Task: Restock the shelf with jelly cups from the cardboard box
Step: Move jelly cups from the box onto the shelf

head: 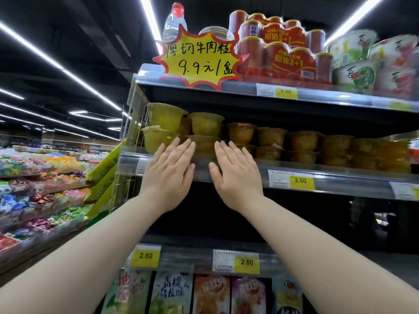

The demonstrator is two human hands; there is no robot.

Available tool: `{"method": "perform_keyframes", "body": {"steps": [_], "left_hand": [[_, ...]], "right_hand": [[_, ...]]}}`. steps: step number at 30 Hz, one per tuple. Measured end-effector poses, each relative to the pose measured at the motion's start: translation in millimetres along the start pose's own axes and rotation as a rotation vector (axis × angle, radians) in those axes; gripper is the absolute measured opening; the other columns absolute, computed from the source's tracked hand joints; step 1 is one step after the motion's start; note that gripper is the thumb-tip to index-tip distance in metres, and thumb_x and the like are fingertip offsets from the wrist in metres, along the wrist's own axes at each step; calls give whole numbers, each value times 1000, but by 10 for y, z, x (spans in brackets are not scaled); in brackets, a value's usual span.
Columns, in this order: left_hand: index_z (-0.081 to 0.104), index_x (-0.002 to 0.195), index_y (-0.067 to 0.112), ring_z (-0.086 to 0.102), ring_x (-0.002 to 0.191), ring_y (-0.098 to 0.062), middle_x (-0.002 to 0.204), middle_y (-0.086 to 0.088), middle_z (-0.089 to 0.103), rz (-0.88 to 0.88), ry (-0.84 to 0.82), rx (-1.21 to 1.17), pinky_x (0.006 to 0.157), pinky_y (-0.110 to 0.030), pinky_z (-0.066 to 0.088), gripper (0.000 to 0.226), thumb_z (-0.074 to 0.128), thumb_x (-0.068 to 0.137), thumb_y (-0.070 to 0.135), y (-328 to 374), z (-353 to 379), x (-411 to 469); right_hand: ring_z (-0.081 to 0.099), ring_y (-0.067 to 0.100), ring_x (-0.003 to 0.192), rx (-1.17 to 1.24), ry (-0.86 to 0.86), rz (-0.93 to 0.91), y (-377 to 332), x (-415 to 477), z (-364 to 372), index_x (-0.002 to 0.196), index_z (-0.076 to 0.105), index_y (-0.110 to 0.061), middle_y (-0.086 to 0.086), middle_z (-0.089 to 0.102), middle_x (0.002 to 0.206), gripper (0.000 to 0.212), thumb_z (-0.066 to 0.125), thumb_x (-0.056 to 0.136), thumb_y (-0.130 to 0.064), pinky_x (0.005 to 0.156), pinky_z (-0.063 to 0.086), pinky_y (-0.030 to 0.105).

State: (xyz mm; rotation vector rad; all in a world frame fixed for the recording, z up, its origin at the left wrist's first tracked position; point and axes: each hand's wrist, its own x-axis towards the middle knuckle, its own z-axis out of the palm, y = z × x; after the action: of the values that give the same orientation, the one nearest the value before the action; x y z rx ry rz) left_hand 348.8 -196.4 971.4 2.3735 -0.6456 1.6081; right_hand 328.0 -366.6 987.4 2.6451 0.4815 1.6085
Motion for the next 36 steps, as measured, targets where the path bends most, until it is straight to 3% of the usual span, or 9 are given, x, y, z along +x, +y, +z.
{"method": "perform_keyframes", "body": {"steps": [2, 5, 11, 22, 29, 36], "left_hand": [[7, 154, 23, -3, 148, -13, 160, 7, 2, -69, -177, 18, 117, -31, -10, 62, 17, 97, 47, 5, -76, -250], [-6, 153, 26, -15, 147, -14, 160, 7, -13, -105, -382, 110, 119, -41, -10, 71, 36, 98, 42, 23, -296, -610], [3, 154, 23, -3, 149, -25, 162, 2, -2, -280, -593, 164, 119, -52, 1, 75, 45, 95, 42, 223, -858, -1409], [9, 154, 23, 3, 149, -22, 162, 3, 3, -396, -880, 80, 118, -49, 5, 75, 48, 93, 44, 830, -1539, -3211], [10, 154, 21, 10, 147, -20, 161, -1, 8, -458, -1063, 16, 117, -47, 15, 76, 49, 92, 44, 544, -1587, -4167], [8, 154, 20, 9, 147, -20, 161, -2, 4, -448, -1340, -113, 118, -45, 12, 74, 47, 93, 39, 144, -1205, -5226]], "right_hand": [[0, 14, 148, 2, -146, 34, -26, -195, -78, 154, 10, -19, 0, 6, 161, 59, 15, 101, -46, 118, -4, 32], [-6, 15, 148, 14, -287, 70, -89, -493, -238, 154, 4, -20, -1, -3, 162, 60, 22, 102, -45, 119, -4, 35], [5, 22, 148, 104, -405, 120, -439, -1233, -509, 153, 14, -18, 4, 8, 161, 73, 46, 94, -46, 119, 8, 39], [8, 20, 148, 249, -746, 109, -1227, -3083, -702, 153, 14, -27, -3, 11, 161, 75, 49, 92, -53, 119, 16, 40], [15, 19, 147, 325, -913, 142, -1869, -3871, -404, 151, 20, -34, -5, 20, 159, 72, 52, 90, -54, 117, 19, 40], [15, 18, 146, 356, -1096, 272, -2509, -4632, 180, 151, 22, -33, -5, 21, 158, 71, 54, 90, -49, 117, 20, 38]]}}
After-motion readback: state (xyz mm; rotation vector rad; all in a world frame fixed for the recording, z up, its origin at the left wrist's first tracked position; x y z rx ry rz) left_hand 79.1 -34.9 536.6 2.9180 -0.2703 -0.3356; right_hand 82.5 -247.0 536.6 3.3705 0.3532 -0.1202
